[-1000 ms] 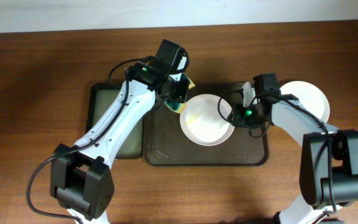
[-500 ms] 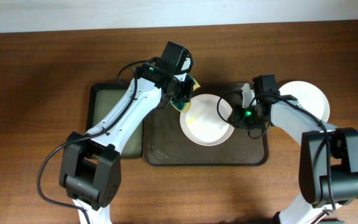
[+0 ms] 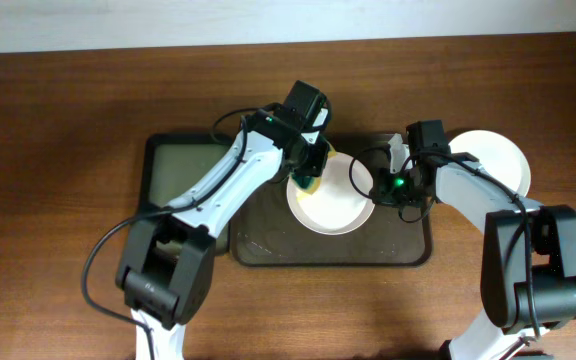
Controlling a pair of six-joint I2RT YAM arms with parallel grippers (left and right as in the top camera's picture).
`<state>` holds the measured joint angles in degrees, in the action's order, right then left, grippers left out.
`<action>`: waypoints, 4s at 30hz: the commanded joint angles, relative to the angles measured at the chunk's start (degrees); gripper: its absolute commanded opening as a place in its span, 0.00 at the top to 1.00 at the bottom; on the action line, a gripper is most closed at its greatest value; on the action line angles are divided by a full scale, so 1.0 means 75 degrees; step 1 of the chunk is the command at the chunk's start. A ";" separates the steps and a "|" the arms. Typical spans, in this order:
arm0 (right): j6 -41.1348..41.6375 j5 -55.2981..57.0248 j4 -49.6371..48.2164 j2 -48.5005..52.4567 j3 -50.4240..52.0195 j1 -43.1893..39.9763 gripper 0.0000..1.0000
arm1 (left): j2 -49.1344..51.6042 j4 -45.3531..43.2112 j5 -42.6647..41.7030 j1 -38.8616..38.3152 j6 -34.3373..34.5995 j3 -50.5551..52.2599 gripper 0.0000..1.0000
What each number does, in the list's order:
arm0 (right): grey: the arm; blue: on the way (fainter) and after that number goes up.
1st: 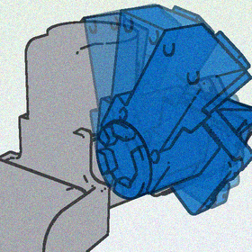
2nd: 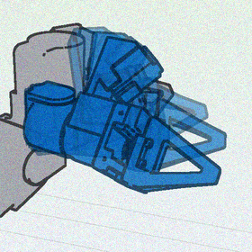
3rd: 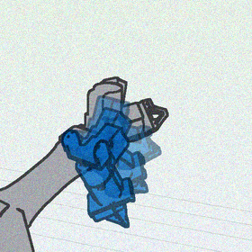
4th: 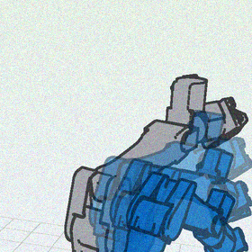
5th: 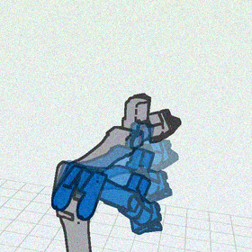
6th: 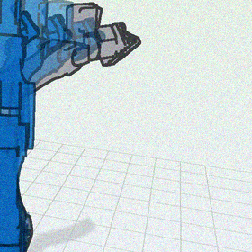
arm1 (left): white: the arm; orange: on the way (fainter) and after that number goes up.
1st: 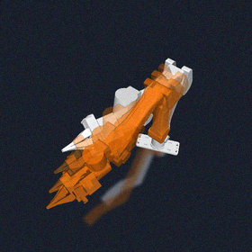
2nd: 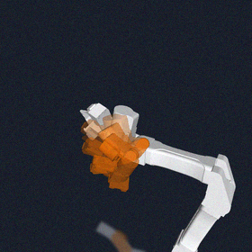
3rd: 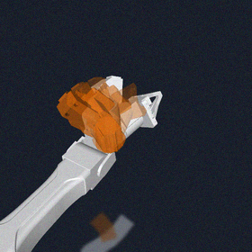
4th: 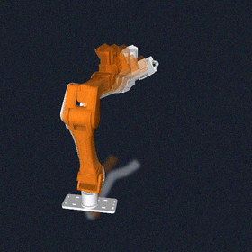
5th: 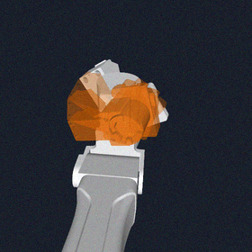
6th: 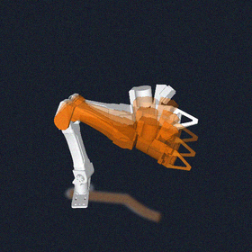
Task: Clean dirty plates on tray and stack at the side
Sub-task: 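Scrub inside the tilted pink-tinged bowl with the sponge in the left gripper, then return the sponge to the black tray, release it, retract left arm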
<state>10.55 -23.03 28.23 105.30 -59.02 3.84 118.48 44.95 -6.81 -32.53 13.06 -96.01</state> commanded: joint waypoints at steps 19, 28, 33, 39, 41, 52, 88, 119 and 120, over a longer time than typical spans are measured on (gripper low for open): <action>-0.0055 -0.0087 -0.0003 0.0105 0.0047 0.0038 0.96 | 0.1696 -0.0125 0.0597 -0.0076 0.0012 -0.0154 1.00; -0.0055 -0.0102 -0.0026 0.0105 0.0047 0.0035 0.96 | 0.2119 0.0393 0.0289 -0.0399 0.0015 -0.0154 1.00; -0.0052 -0.0105 -0.0035 0.0105 0.0047 0.0035 0.96 | 0.2116 0.0411 -0.1483 -0.0507 0.0015 -0.0318 1.00; -0.0052 -0.0105 -0.0029 0.0105 0.0047 0.0038 0.96 | 0.2101 0.0906 -0.3016 -0.0306 0.0015 -0.1448 1.00; -0.0052 -0.0105 -0.0029 0.0105 0.0047 0.0038 0.96 | 0.2101 0.1338 -0.2999 -0.0213 0.0015 -0.1996 1.00; -0.0052 -0.0108 -0.0026 0.0105 0.0047 0.0038 0.96 | 0.2110 0.3389 0.0391 -0.0055 0.0017 -0.3034 1.00; 0.0003 -0.0134 -0.0020 0.0105 0.0047 0.0038 0.96 | -0.0195 0.3748 0.0790 0.1198 0.0542 -0.2279 1.00; 0.0000 -0.0131 -0.0023 0.0105 0.0047 0.0038 0.96 | -0.0493 0.2174 0.1046 0.4587 -0.0393 0.0822 1.00; 0.0000 -0.0131 -0.0023 0.0105 0.0047 0.0038 0.96 | -0.0493 0.2122 0.0743 0.4587 -0.0530 0.0833 1.00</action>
<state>10.31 -23.07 28.23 105.41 -59.00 3.75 114.87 62.24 9.52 2.02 16.56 -90.41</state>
